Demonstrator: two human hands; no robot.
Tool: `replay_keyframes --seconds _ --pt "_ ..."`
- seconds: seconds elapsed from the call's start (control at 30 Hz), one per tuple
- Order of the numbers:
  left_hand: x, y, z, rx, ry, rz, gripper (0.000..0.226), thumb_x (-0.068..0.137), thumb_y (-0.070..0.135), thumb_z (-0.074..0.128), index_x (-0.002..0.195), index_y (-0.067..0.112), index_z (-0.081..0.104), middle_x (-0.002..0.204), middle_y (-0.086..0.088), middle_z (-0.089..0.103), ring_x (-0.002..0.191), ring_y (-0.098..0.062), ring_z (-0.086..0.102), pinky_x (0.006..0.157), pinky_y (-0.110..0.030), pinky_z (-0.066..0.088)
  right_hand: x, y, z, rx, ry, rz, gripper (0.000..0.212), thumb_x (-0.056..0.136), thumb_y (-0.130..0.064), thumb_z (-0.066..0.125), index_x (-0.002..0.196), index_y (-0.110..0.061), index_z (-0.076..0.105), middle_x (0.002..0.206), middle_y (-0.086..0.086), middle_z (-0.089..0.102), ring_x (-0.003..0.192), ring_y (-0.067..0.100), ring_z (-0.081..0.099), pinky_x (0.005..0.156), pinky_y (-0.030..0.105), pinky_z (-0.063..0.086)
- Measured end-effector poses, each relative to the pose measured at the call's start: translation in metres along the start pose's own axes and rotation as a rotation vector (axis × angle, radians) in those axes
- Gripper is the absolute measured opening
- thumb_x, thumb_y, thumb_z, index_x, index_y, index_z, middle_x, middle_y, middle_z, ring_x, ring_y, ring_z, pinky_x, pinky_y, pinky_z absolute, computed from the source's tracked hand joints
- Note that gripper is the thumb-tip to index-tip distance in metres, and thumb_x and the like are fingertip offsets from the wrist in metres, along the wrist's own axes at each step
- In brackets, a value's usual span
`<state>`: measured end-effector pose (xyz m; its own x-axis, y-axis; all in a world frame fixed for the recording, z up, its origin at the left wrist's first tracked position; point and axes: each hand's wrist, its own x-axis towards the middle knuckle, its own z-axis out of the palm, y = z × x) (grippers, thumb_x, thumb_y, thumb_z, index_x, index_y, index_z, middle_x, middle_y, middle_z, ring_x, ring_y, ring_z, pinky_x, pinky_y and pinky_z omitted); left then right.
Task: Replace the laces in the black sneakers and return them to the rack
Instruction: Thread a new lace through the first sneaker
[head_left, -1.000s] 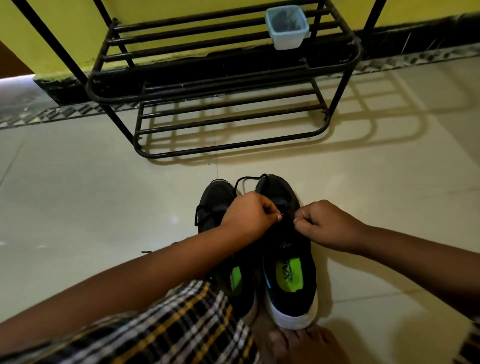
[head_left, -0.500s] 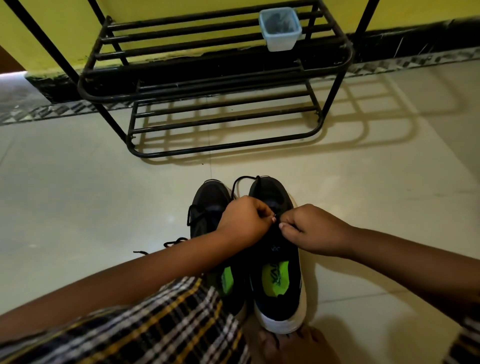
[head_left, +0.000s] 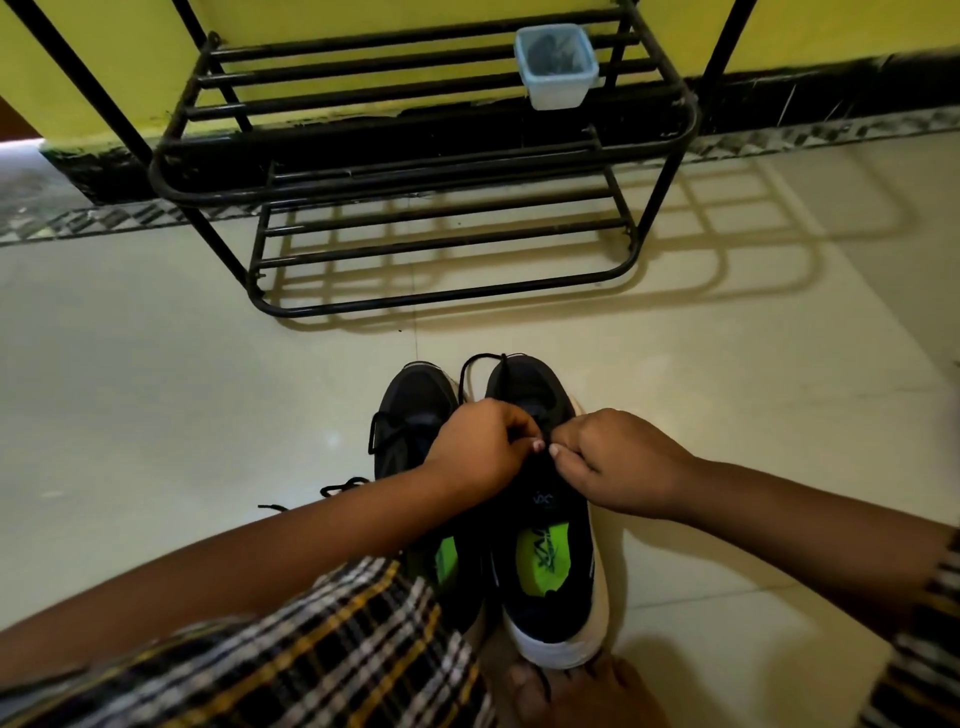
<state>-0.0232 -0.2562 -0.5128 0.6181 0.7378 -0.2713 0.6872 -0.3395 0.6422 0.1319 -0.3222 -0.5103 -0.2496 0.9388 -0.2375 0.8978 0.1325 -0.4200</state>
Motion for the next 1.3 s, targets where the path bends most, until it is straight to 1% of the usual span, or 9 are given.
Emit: replay_keyframes --seconds 0.13,0.23,0.3,0.53,0.7,0.83,0.97,1.13,1.3 --pt "0.0 -0.003 0.003 -0.021 0.04 -0.01 0.011 0.087 0.019 0.062 0.083 0.018 0.072 0.087 0.001 0.072 0.083 -0.014 0.064 0.08 -0.033 0.052 0.003 -0.003 -0.001 -0.027 0.004 -0.017 0.03 0.083 -0.042 0.021 0.059 -0.025 0.027 0.076 0.005 0.057 0.071 0.023 0.049 0.059 0.031 0.03" --pt "0.0 -0.003 0.004 -0.057 0.078 -0.049 0.011 0.087 0.02 0.062 0.082 0.021 0.072 0.085 0.002 0.072 0.082 -0.013 0.065 0.078 -0.032 0.053 0.005 -0.003 -0.005 -0.042 -0.006 0.003 0.036 0.093 -0.036 0.032 0.059 -0.024 0.028 0.077 0.008 0.058 0.068 0.023 0.046 0.06 0.032 0.032" --pt "0.001 -0.002 0.003 -0.074 0.106 -0.082 0.012 0.087 0.02 0.062 0.081 0.022 0.072 0.084 0.002 0.072 0.081 -0.012 0.065 0.074 -0.028 0.053 0.006 -0.002 -0.008 -0.062 0.0 0.007 0.038 0.095 -0.029 0.038 0.059 -0.023 0.028 0.078 0.009 0.059 0.072 0.026 0.05 0.061 0.034 0.035" --pt "0.003 -0.002 0.006 -0.193 0.143 -0.143 0.011 0.086 0.015 0.064 0.084 0.016 0.074 0.086 0.002 0.073 0.084 -0.009 0.065 0.075 -0.019 0.047 0.006 -0.01 -0.01 -0.099 -0.014 -0.032 0.03 0.096 -0.028 0.037 0.067 -0.021 0.037 0.084 0.009 0.06 0.077 0.026 0.054 0.064 0.033 0.036" --pt "0.005 0.001 0.004 -0.291 0.119 -0.225 0.013 0.089 0.017 0.061 0.084 0.015 0.073 0.08 0.002 0.069 0.078 -0.007 0.061 0.062 -0.013 0.043 0.007 -0.014 -0.012 -0.123 -0.079 -0.026 0.024 0.098 -0.029 0.034 0.08 -0.017 0.043 0.093 0.008 0.059 0.086 0.027 0.055 0.07 0.034 0.041" --pt "0.009 0.003 0.002 -0.529 0.127 -0.352 0.012 0.083 0.013 0.071 0.078 0.019 0.061 0.082 -0.004 0.067 0.086 -0.019 0.064 0.081 -0.031 0.053 0.006 -0.014 -0.01 -0.156 -0.115 -0.033 0.021 0.099 -0.029 0.032 0.083 -0.019 0.042 0.099 0.008 0.059 0.092 0.027 0.056 0.067 0.031 0.035" --pt "0.011 0.005 0.0 -0.583 0.062 -0.398 0.022 0.078 0.002 0.072 0.08 0.02 0.058 0.096 -0.015 0.07 0.095 -0.025 0.066 0.09 -0.037 0.053 0.004 -0.015 -0.01 -0.151 -0.117 -0.032 0.021 0.099 -0.028 0.032 0.083 -0.019 0.042 0.099 0.008 0.06 0.091 0.027 0.056 0.067 0.031 0.035" --pt "0.011 0.006 0.002 -0.597 0.065 -0.431 0.016 0.079 0.006 0.073 0.09 0.012 0.062 0.096 -0.015 0.068 0.091 -0.024 0.065 0.084 -0.033 0.054 0.006 -0.018 -0.012 -0.146 -0.161 -0.045 0.022 0.1 -0.029 0.033 0.083 -0.018 0.042 0.098 0.006 0.058 0.089 0.024 0.055 0.065 0.029 0.033" --pt "0.013 0.005 0.004 -0.627 0.089 -0.445 0.018 0.078 0.012 0.076 0.081 0.015 0.059 0.083 -0.007 0.063 0.079 -0.019 0.061 0.074 -0.028 0.053 0.007 -0.02 -0.01 -0.124 -0.206 -0.004 0.024 0.101 -0.031 0.032 0.084 -0.017 0.043 0.09 0.003 0.052 0.089 0.025 0.055 0.068 0.031 0.036"
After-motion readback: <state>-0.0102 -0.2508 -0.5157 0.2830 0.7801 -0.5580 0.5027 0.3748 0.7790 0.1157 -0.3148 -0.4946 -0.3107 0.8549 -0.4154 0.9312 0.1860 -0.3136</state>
